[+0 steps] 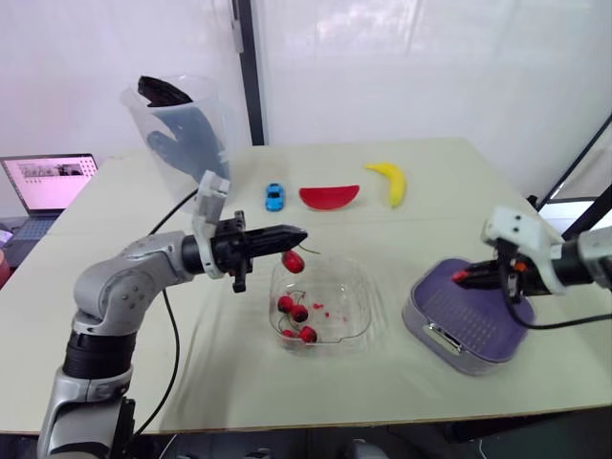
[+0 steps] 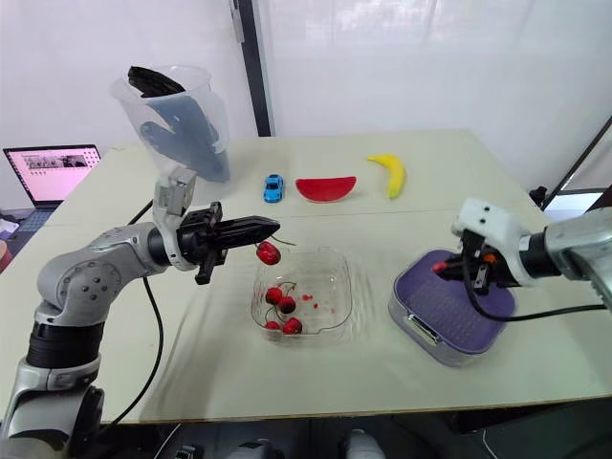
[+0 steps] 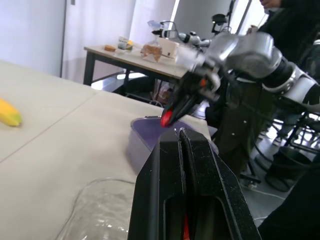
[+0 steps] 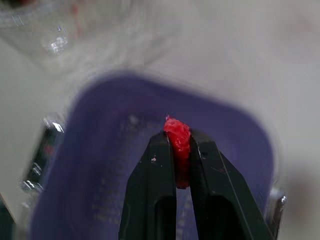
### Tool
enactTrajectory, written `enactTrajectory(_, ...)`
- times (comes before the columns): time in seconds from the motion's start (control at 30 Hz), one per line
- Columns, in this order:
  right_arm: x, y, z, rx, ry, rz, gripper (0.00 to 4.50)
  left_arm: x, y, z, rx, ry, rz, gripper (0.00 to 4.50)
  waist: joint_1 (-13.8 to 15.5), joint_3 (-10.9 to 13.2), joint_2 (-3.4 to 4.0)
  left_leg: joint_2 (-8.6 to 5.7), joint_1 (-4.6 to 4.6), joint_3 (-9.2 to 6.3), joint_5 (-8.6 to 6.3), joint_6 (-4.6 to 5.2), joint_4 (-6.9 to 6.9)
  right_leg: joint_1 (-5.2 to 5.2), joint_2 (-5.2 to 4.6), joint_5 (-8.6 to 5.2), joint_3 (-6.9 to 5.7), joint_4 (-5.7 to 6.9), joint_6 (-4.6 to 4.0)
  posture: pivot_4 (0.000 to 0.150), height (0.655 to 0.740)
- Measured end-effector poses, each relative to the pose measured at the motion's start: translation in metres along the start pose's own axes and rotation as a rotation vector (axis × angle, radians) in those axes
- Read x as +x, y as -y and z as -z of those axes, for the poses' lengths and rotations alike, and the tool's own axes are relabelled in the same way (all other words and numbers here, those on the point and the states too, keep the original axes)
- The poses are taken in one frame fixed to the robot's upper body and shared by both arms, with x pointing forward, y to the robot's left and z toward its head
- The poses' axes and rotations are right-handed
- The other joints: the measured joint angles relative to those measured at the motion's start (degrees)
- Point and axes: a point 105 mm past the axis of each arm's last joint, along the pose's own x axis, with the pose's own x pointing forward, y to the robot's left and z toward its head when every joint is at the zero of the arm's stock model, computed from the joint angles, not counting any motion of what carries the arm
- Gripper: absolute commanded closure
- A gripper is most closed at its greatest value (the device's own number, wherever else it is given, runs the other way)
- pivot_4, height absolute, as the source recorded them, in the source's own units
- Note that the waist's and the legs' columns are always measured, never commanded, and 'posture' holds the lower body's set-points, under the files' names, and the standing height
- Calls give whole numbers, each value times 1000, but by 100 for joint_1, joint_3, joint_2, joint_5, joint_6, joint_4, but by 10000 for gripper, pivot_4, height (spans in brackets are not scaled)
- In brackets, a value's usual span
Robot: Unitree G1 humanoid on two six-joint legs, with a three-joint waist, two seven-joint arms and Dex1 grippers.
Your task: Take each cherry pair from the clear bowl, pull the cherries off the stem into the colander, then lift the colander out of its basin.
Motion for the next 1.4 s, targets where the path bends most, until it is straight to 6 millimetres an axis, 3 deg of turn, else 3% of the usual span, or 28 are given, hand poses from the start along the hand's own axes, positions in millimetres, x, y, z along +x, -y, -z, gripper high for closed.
enactTrajectory(0.07, 11, 2, 9, -14, -17, -1, 33342, 0, 0, 1, 7, 2, -3, 45000, -11, 0, 1, 1, 5, 6, 0, -1, -1, 0, 2, 0, 6, 1, 0, 1500, 7400)
enactTrajectory(0.13, 15, 1, 14, -28, -40, -13, 22560, -2, -2, 4, 6, -6, -16, 45000, 3, 4, 6, 2, 4, 4, 1, -2, -2, -1, 4, 0, 6, 1, 0, 1500, 7400)
enactTrajectory(0.3, 8, 4, 12, -44, -54, -33, 350, -4, -4, 4, 21, -9, -36, 45000, 18, 4, 6, 2, 4, 3, 1, -2, -1, 1, 3, 0, 6, -1, 0, 1500, 7400)
enactTrajectory(0.47, -30, 10, -10, -21, -19, -17, 350, -7, -6, 7, 16, -9, -53, 45000, 27, 10, 14, 3, 3, 0, 0, 0, -2, 3, 3, 0, 4, -6, 0, 1500, 7400)
enactTrajectory(0.57, -42, 11, -21, 6, 30, -19, 350, -6, -6, 7, 15, -4, -56, 45000, 20, 10, 14, 3, 6, 1, -1, 1, -2, 6, 3, 0, 4, -7, 0, 1500, 7400)
enactTrajectory(0.8, -28, -4, -17, 80, 66, -97, 350, -2, -7, 4, 15, 14, -49, 45000, 27, 10, 14, 1, 4, 2, -1, 1, 0, 6, -1, 0, 3, -6, 0, 1500, 7400)
enactTrajectory(0.9, -36, -2, -42, 48, 159, -75, 350, 3, -6, -4, 25, 34, -29, 45000, 9, 10, 14, 3, 6, 1, -1, 1, -1, 6, 1, 0, 3, -6, 0, 1500, 7400)
enactTrajectory(1.0, -34, -12, -82, 12, 340, -124, 350, 9, -6, -13, -12, 88, 0, 45000, -8, 12, 10, 6, 10, 0, -1, 0, -2, 8, 7, 0, 4, -5, 0, 1500, 7400)
enactTrajectory(1.2, -2, -45, -152, 15, 626, -327, 350, 13, -12, -32, -26, 115, 34, 45000, 5, 15, 1, 5, 3, -8, 2, -5, 0, 4, 6, 1, 1, -4, -1, 1500, 7400)
enactTrajectory(1.4, 23, -72, -178, 55, 707, -429, 350, 17, -9, -39, -8, 110, 76, 45000, 34, 15, 1, -9, -9, -19, 1, -3, 1, -3, -9, 1, -5, -7, 0, 1500, 7400)
